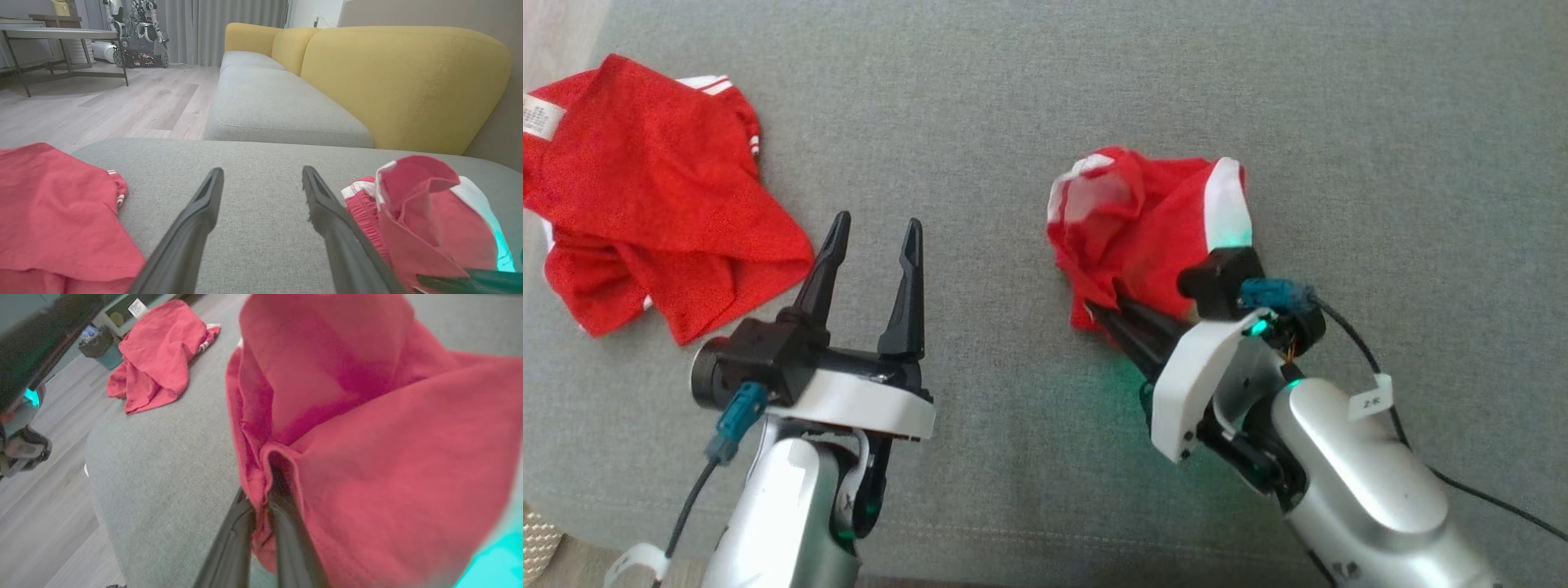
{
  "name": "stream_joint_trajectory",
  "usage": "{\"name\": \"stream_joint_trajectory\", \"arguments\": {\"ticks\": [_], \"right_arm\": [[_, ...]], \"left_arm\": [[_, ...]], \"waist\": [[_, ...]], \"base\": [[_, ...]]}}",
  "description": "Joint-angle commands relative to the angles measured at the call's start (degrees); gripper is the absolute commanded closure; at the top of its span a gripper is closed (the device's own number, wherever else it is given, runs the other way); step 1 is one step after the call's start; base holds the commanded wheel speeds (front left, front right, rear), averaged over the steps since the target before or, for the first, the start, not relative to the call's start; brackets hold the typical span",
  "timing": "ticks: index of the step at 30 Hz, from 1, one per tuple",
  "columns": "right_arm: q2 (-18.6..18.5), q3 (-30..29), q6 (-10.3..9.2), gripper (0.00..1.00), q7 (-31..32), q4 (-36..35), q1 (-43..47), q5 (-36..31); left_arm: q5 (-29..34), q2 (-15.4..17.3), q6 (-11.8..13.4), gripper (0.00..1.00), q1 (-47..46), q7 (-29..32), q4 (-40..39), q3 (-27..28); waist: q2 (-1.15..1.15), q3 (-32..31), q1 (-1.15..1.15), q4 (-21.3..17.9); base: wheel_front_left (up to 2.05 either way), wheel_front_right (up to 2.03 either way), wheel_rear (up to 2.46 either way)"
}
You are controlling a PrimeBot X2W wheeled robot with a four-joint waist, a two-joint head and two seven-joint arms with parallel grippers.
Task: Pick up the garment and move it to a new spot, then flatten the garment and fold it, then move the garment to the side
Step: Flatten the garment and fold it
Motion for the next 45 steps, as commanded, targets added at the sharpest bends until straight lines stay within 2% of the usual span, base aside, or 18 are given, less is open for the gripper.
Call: {"name": "stream_joint_trajectory", "arguments": {"ticks": [1,2,9,19,26,31,45], "right_arm": [[0.7,0.6,-0.04,0.54,-1.5,-1.7,-1.8,0.3],[0.6,0.4,-0.04,0.0,-2.4,-1.6,-1.9,0.2],[0.2,-2.4,-0.04,0.0,-11.1,-5.9,0.8,0.4],[-0.9,-11.0,-0.04,0.0,-16.8,-14.2,9.1,-0.6],[1.8,-25.2,-0.04,0.0,-22.9,-18.2,15.5,-5.5],[2.5,-30.9,-0.04,0.0,-25.2,-18.4,18.6,-8.0],[3.1,-33.5,-0.04,0.0,-26.1,-17.8,21.0,-10.1]], "left_arm": [[-0.2,0.2,0.2,0.0,-1.6,-0.3,-2.0,2.0],[-0.2,0.2,0.2,0.0,-1.6,-0.3,-2.0,2.0],[0.5,0.2,0.0,0.0,-1.1,-0.3,-1.9,2.9],[1.0,0.8,-0.1,0.0,0.3,-0.3,-1.9,3.9],[1.2,1.4,0.3,0.0,1.4,-0.3,-2.2,4.9],[1.2,2.1,0.5,0.0,2.8,-0.3,-2.5,5.4],[1.1,3.2,1.0,0.0,4.3,0.0,-3.0,4.9]], "waist": [[0.0,0.1,0.0,-0.2],[0.0,0.1,0.0,-0.3],[0.0,-1.0,0.0,-1.8],[0.0,-2.5,0.0,-3.9],[0.0,-3.9,0.0,-5.0],[0.0,-5.2,0.0,-5.5],[0.0,-6.0,0.0,-5.9]], "base": [[0.0,0.0,0.0],[0.0,0.0,0.0],[0.0,0.0,0.0],[0.0,0.0,0.0],[0.0,0.0,0.0],[0.0,0.0,0.0],[0.0,0.0,0.0]]}}
